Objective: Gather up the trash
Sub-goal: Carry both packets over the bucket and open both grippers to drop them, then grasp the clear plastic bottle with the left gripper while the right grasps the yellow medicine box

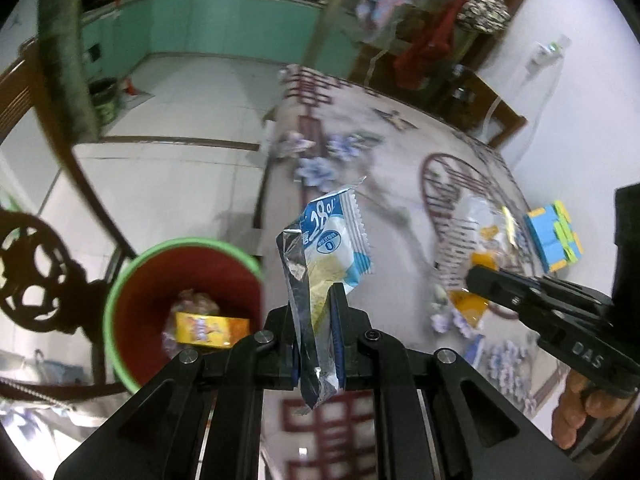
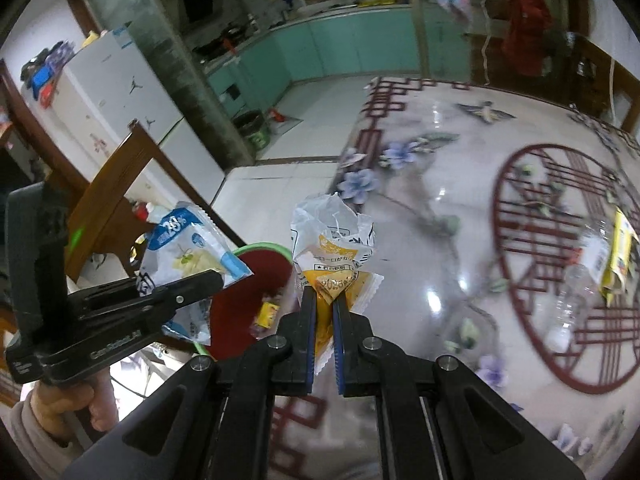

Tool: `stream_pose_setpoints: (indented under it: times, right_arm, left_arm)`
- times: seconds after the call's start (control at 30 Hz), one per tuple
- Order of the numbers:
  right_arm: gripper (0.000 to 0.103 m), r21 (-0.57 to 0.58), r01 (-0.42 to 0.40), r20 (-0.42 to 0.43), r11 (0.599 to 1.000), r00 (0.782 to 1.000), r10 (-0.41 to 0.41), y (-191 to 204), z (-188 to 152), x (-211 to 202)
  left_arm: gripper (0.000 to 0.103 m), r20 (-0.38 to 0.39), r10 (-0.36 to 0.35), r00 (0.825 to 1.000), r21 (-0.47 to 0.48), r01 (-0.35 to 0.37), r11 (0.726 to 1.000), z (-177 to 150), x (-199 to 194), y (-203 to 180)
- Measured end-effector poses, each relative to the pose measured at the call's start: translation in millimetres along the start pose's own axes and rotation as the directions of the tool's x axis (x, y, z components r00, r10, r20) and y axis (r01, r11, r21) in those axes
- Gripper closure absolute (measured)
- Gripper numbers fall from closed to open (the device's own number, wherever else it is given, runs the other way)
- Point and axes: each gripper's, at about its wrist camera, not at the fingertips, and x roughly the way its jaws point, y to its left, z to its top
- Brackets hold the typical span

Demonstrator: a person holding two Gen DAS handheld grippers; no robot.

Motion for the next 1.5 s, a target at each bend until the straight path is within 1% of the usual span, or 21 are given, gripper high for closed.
stream_pose_setpoints:
  times: [0.13,0.37,0.57,0.6,0.63,0.67,0.7,0.73,0.8,0.87,0.93,1.03,1.13,1.23,1.3,1.33,1.37,1.43,1.47,1.5]
  right_arm:
    - [0.097,-0.024,-0.006,-0.028,1.000,1.000,0.006,22.6,1.7,16.2]
    - [0.097,-0.050,-0.020,-0.072,0.999,0.997,0.016,50.8,5.9,44.9]
    - [0.097,-0.074,-0.065,-0.122,0.995,0.991,0.055,74.0,7.4,71.4]
    - [0.096,-0.084,-0.077,-0.133,0.993,0.989,0.066,77.4,7.9,75.7]
    - [0.096,-0.093,-0.085,-0.143,0.992,0.987,0.071,80.2,8.0,79.4]
    - [0.093,-0.105,-0.088,-0.147,0.991,0.987,0.072,83.4,8.2,83.8]
    - [0.086,-0.112,-0.084,-0.146,0.990,0.987,0.067,85.5,8.1,86.3]
    - [0.081,-0.119,-0.072,-0.142,0.990,0.988,0.055,87.0,8.2,88.6]
    - [0.062,-0.119,-0.055,-0.127,0.991,0.991,0.039,87.7,8.6,89.0]
    - [0.054,-0.105,-0.052,-0.105,0.993,0.994,0.041,83.5,8.6,84.5]
    - [0.053,-0.086,-0.054,-0.091,0.995,0.995,0.046,77.1,9.3,78.1]
    - [0.053,-0.035,-0.021,-0.049,0.999,0.999,0.019,58.6,8.0,61.5]
    - [0.053,0.028,0.031,-0.017,0.999,0.999,-0.031,28.1,4.0,41.4]
    - [0.053,0.114,0.118,0.007,0.986,0.993,-0.120,-21.6,-3.7,16.8]
    - [0.053,0.197,0.179,0.014,0.964,0.983,-0.185,-65.3,-10.4,-4.6]
    - [0.053,0.248,0.213,0.019,0.945,0.974,-0.225,-92.4,-13.7,-18.9]
    - [0.053,0.276,0.237,0.026,0.932,0.967,-0.254,-110.9,-14.5,-29.3]
    - [0.052,0.325,0.310,0.040,0.893,0.939,-0.341,-152.5,-15.9,-50.9]
    - [0.047,0.341,0.360,0.034,0.868,0.919,-0.394,-175.3,-14.8,-58.8]
    - [0.043,0.355,0.417,0.015,0.837,0.892,-0.452,-201.7,-12.7,-62.9]
  left_arm:
    - [0.092,-0.003,0.015,1.000,-0.035,-0.016,0.999,3.8,3.3,24.8]
    - [0.091,-0.016,0.044,0.999,-0.056,-0.045,0.997,5.0,10.3,53.6]
    - [0.090,-0.034,0.079,0.996,-0.091,-0.082,0.992,7.2,18.1,78.3]
    - [0.084,-0.031,0.092,0.995,-0.096,-0.094,0.991,8.0,17.7,81.3]
    - [0.070,-0.020,0.109,0.994,-0.111,-0.110,0.988,9.6,16.9,86.0]
    - [0.057,-0.013,0.114,0.993,-0.126,-0.115,0.985,9.7,16.0,89.9]
    - [0.032,-0.003,0.115,0.993,-0.149,-0.115,0.982,9.5,14.2,93.8]
    - [0.024,0.015,0.115,0.993,-0.179,-0.110,0.978,9.7,11.0,98.3]
    - [0.024,0.042,0.110,0.993,-0.217,-0.098,0.971,10.4,5.9,103.2]
    - [0.023,0.035,0.121,0.992,-0.216,-0.111,0.970,12.5,5.7,102.5]
    - [0.023,0.032,0.131,0.991,-0.206,-0.122,0.971,13.0,4.9,98.3]
    - [0.023,0.038,0.113,0.993,-0.185,-0.104,0.977,10.4,1.8,82.8]
    - [0.020,0.016,0.065,0.998,-0.136,-0.062,0.989,7.0,6.3,56.4]
    - [0.020,-0.012,0.011,1.000,-0.081,-0.012,0.997,2.9,15.7,22.7]
    - [0.020,-0.029,-0.023,0.999,-0.046,0.022,0.999,0.0,21.1,-1.4]
    - [0.020,-0.037,-0.041,0.998,-0.023,0.040,0.999,-1.6,23.5,-14.9]
    - [0.020,-0.044,-0.054,0.998,0.002,0.055,0.999,-4.0,25.6,-29.4]
    - [0.020,-0.055,-0.071,0.996,0.041,0.073,0.996,-8.6,29.5,-54.5]
    - [0.020,-0.060,-0.078,0.995,0.053,0.081,0.995,-11.1,32.1,-67.7]
    - [0.020,-0.067,-0.084,0.994,0.060,0.088,0.994,-13.6,35.3,-79.0]
